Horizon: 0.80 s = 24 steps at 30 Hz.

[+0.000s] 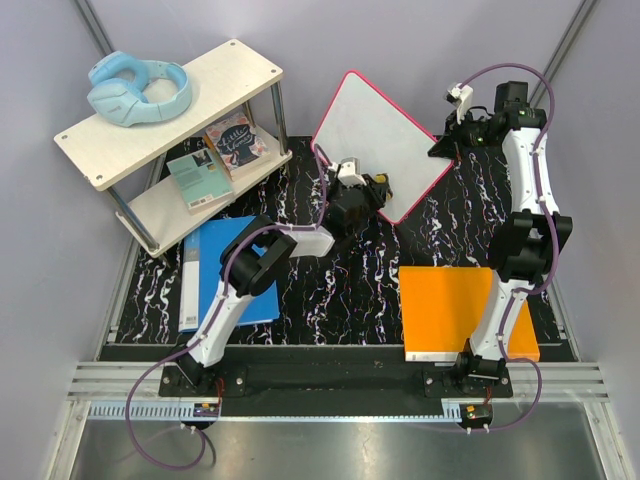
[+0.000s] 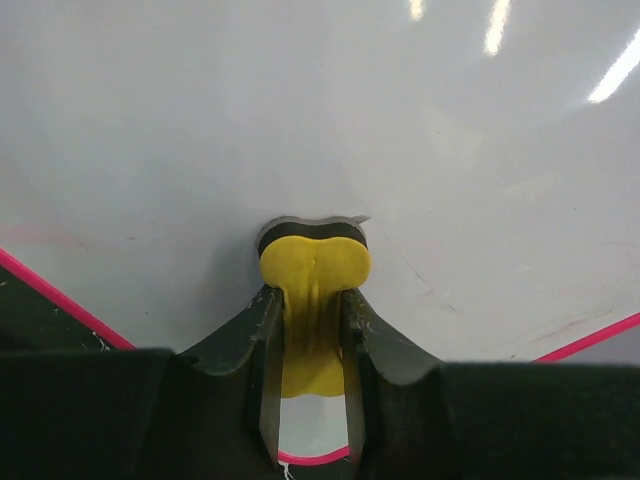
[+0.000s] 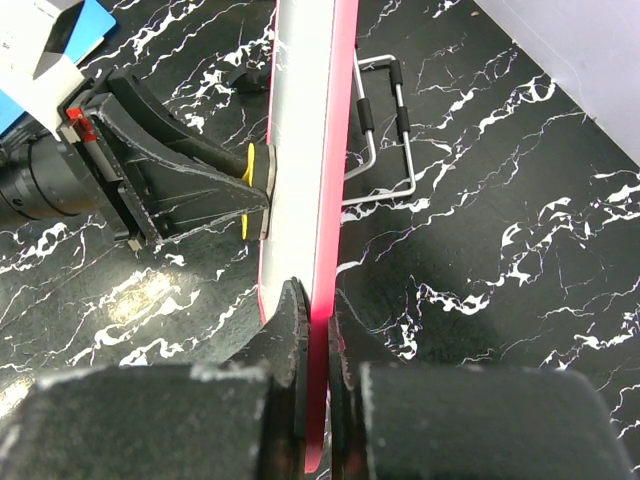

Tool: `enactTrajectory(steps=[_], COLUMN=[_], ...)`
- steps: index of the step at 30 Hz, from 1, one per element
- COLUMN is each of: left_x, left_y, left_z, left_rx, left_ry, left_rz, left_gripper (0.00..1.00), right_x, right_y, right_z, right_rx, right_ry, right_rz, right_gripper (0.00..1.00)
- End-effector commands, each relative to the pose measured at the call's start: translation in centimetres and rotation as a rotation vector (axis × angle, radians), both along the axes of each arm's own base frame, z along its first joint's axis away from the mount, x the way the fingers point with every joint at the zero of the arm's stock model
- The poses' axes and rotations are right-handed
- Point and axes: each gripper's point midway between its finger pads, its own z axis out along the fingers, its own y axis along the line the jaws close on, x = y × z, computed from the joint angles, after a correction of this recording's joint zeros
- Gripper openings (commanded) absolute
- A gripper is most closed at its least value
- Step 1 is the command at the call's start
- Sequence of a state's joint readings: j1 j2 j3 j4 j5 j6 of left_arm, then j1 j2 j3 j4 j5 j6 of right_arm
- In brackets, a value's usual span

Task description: Erase the whiteboard

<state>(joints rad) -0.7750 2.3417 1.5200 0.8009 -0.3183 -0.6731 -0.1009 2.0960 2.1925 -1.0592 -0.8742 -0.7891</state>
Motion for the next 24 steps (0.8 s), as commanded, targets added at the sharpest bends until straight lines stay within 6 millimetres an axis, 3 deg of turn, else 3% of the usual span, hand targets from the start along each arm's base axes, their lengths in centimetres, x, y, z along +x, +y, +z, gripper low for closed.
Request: enactTrajectory(steps=[1, 10, 14, 18, 21, 23, 24], left_x=[0.5, 3.2, 4.1, 4.0, 2.9, 1.9, 1.5], left_y=[-1.2, 0.5, 1.2, 1.4, 1.5, 1.4, 1.7], left_z=[16.0, 19.1, 18.6, 16.3, 12.9, 12.0, 10.1], left_rx=[-0.242, -0.227, -0.198, -0.179, -0.168, -0.186, -0.197], left_ry=[-0.364, -0.423, -0.402, -0.353, -0.286, -0.254, -0.201], left_rz=[-0.085, -0.029, 0.002, -0.009, -0.021, -0.018, -0.001], left_gripper=[0.0, 0.0, 0.0, 0.0, 0.0, 0.0, 0.0], right_x=[-10.1, -10.1, -10.1, -10.1, -10.1, -10.1, -10.1], right_y=[4.0, 4.0, 4.0, 4.0, 4.0, 4.0, 4.0], right_z=[-8.7, -8.8, -8.8, -8.8, -8.9, -8.9, -8.9], right_rx=[-0.023, -0.023, -0.023, -0.024, -0.024, -0.024, -0.025], right_ry=[0.55, 0.552, 0.552, 0.553, 0.556, 0.557, 0.552], right_rz=[0.161, 0.162, 0.162, 0.161, 0.161, 0.162, 0.162], right_gripper=[0.0, 0.0, 0.0, 0.0, 0.0, 0.0, 0.0])
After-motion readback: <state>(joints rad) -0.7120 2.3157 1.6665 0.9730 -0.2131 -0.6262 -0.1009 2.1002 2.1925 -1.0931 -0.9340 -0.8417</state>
